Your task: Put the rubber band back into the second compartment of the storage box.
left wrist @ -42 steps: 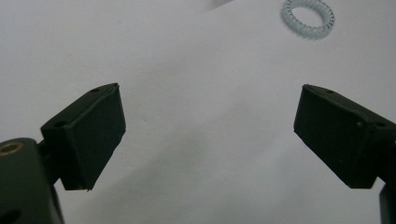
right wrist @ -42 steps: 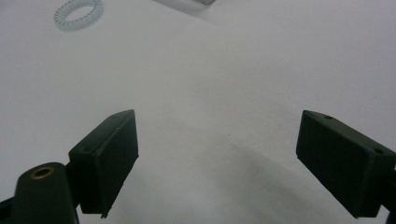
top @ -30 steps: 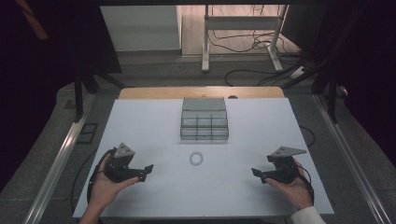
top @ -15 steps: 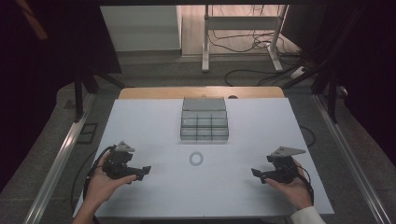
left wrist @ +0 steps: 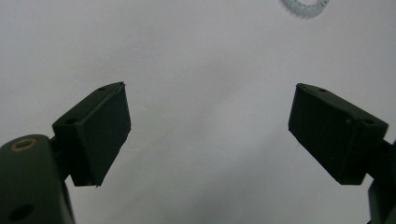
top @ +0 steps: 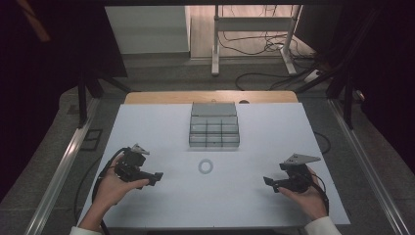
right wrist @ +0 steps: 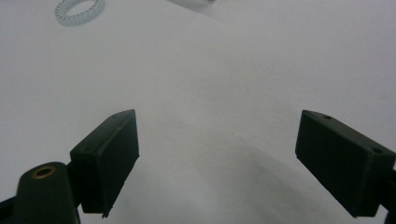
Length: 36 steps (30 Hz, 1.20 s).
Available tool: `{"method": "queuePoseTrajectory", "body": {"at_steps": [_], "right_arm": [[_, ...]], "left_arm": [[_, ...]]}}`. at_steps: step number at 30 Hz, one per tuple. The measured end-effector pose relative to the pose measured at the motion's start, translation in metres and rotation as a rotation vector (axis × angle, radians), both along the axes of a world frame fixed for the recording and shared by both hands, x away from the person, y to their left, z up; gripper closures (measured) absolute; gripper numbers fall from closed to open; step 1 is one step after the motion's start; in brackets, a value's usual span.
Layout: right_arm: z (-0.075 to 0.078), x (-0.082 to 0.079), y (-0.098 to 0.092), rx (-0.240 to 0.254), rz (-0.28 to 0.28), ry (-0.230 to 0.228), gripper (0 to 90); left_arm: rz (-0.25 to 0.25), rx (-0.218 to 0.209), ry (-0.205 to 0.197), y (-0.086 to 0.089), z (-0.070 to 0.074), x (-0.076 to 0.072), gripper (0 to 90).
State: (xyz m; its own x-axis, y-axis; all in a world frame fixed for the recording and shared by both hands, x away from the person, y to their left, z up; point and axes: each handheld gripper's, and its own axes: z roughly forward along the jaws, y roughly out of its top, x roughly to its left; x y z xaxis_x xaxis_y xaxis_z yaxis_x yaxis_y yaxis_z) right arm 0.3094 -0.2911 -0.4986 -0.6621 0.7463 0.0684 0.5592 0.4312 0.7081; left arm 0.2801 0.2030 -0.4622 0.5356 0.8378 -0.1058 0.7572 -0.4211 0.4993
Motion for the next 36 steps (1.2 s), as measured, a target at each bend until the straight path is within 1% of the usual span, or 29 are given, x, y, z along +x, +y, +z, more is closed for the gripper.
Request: {"method": "queuePoseTrajectory", "body": {"at_steps": [3, 11, 17, 18, 24, 36], "right_arm": [[0.0, 0.0, 0.0, 0.0, 0.0, 0.0, 14.0], [0.0, 0.0, 0.0, 0.001, -0.002, -0.001, 14.0], [0.0, 0.0, 0.0, -0.002, -0.006, 0.0, 14.1], [0.0, 0.0, 0.0, -0.002, -0.006, 0.0, 14.1], [0.0, 0.0, 0.0, -0.004, -0.004, 0.001, 14.1], [0.0, 0.0, 0.0, -0.007, -0.002, 0.002, 14.1]], "left_arm": [[0.005, 0.006, -0.006, -0.002, 0.003, 0.004, 13.0], [-0.016, 0.016, -0.01, -0.01, 0.005, 0.011, 13.2], [-0.032, 0.03, 0.0, -0.019, 0.004, 0.019, 13.4], [-0.042, 0.033, 0.002, -0.022, 0.004, 0.021, 13.4], [-0.06, 0.046, 0.003, -0.03, 0.008, 0.027, 13.6], [-0.087, 0.065, 0.006, -0.046, 0.008, 0.04, 13.6]]}}
